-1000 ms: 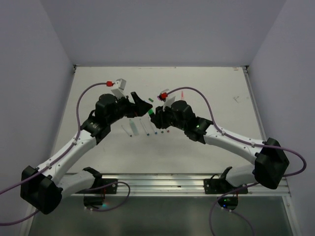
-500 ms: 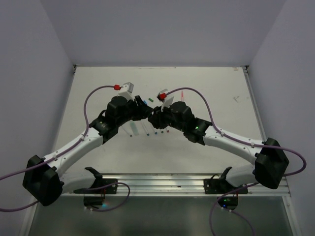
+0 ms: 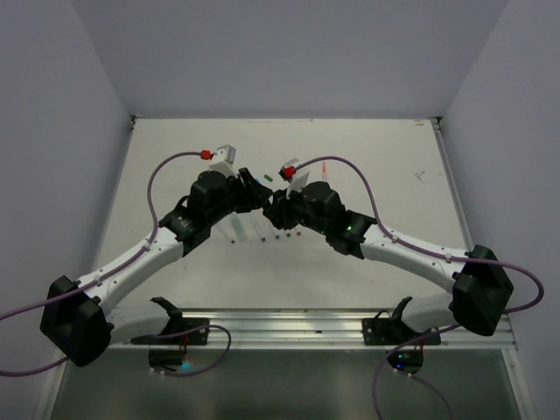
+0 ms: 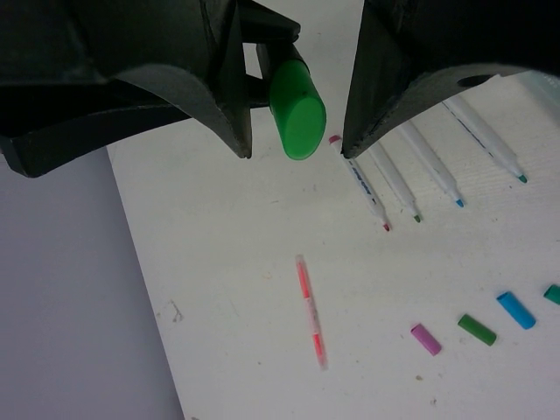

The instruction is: Open the pen caps

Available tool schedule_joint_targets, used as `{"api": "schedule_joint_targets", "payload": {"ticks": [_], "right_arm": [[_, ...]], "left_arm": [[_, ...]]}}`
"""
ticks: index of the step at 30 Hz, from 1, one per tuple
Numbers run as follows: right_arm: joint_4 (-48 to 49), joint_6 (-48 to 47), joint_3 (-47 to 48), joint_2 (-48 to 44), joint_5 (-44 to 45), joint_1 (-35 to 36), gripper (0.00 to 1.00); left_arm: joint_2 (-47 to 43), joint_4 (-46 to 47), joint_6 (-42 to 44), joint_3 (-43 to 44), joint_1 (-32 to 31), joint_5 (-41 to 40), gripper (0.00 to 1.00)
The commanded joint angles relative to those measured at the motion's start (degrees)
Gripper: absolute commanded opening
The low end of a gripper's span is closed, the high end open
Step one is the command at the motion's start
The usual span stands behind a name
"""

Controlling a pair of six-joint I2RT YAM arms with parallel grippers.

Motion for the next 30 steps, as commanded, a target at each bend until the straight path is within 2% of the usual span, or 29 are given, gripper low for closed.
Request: {"api": "schedule_joint_targets", "payload": {"ticks": [1,5,16,20,22,26,27,28,29,30], "right_arm": [[3.0,-0.9,-0.2,-0.3,0.5,0.1,0.00],[3.2,-0.8,-0.3,-0.2,0.0,0.3,0.00],[3.7,-0.7,-0.4,0.1,0.0,0.5,0.00],[3.7,-0.7,-0.4,0.0,0.0,0.5,0.00],[3.7,-0.7,-0.4,-0.1,0.1,0.5,0.00],[3.6,-0.7,-0.5,0.0,0.1,0.6,0.00],[3.6,-0.7,-0.6,0.0,0.0,0.6,0.00],[3.5,-0.8,-0.7,0.0,0.0,0.6,0.02],[3.4,-0.9,-0.8,0.0,-0.3,0.6,0.05],[3.2,-1.0,-0.8,-0.1,-0.6,0.6,0.09]], "left_arm": [[-0.2,3.8,-1.3,1.1,0.0,-2.0,0.50],[-0.2,4.8,-2.0,1.1,-0.1,-2.4,0.50],[1.4,5.5,-3.0,1.0,-0.1,-1.2,0.38],[1.9,5.4,-3.2,0.9,-0.1,-0.9,0.38],[1.9,5.4,-3.2,0.8,-0.1,-1.0,0.34],[1.7,5.3,-3.0,1.0,-0.1,-1.6,0.19],[1.6,5.4,-2.9,1.0,0.0,-1.7,0.12],[1.4,5.3,-2.4,1.1,-0.1,-1.8,0.08],[1.3,5.5,-2.1,1.1,-0.1,-1.8,0.00],[1.1,5.5,-1.6,1.2,-0.1,-1.7,0.00]]}}
